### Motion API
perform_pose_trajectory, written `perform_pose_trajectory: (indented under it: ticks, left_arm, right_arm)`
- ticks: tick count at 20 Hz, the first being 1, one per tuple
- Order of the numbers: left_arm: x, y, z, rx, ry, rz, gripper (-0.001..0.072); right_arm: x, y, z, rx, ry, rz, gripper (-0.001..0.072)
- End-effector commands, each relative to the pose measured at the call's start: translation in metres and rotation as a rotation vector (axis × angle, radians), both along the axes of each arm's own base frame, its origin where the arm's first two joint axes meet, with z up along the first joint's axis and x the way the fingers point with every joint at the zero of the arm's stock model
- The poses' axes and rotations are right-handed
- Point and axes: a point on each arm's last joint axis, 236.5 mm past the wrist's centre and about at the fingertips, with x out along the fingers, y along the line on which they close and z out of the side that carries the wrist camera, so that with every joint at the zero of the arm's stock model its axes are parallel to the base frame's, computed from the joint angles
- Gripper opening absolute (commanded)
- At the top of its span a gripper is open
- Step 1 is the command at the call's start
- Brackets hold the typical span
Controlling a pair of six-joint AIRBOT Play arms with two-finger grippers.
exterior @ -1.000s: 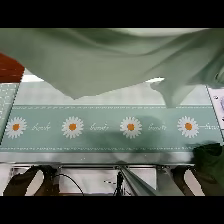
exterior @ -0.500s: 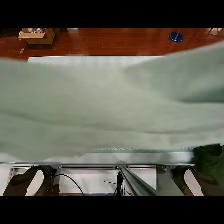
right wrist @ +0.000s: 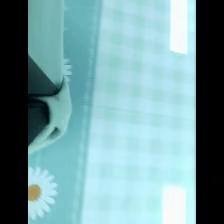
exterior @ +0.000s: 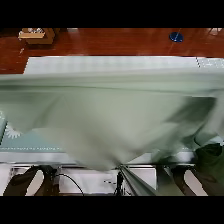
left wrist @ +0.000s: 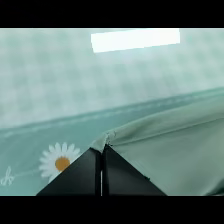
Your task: Fold the shirts.
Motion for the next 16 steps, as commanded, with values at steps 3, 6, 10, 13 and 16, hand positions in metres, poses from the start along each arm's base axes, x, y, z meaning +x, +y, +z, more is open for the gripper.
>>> perform_pose_trajectory:
  ticks: [3,6,10,13,16]
  left_arm:
    - [0.1,0.022,-0.089,-0.053,0.061,0.02,0.0019]
    - [0.153,0.027,-0.128,-0.078,0.087,-0.001,0.0019]
    - [0.212,0.036,-0.189,-0.07,0.165,-0.014,0.002]
    - [0.249,0.049,-0.233,-0.07,0.195,0.024,0.002]
    - [0.267,0.053,-0.276,-0.085,0.263,0.043,0.002]
  right_arm:
    - [0.102,-0.007,-0.107,0.047,0.239,0.115,0.0027]
    - [0.166,0.018,-0.147,0.058,0.226,0.198,0.0027]
    - [0.243,0.049,-0.189,0.039,0.111,0.229,0.0027]
    - [0.292,0.048,-0.21,0.043,0.023,0.163,0.0027]
    - [0.309,0.041,-0.246,0.03,0.058,0.134,0.0028]
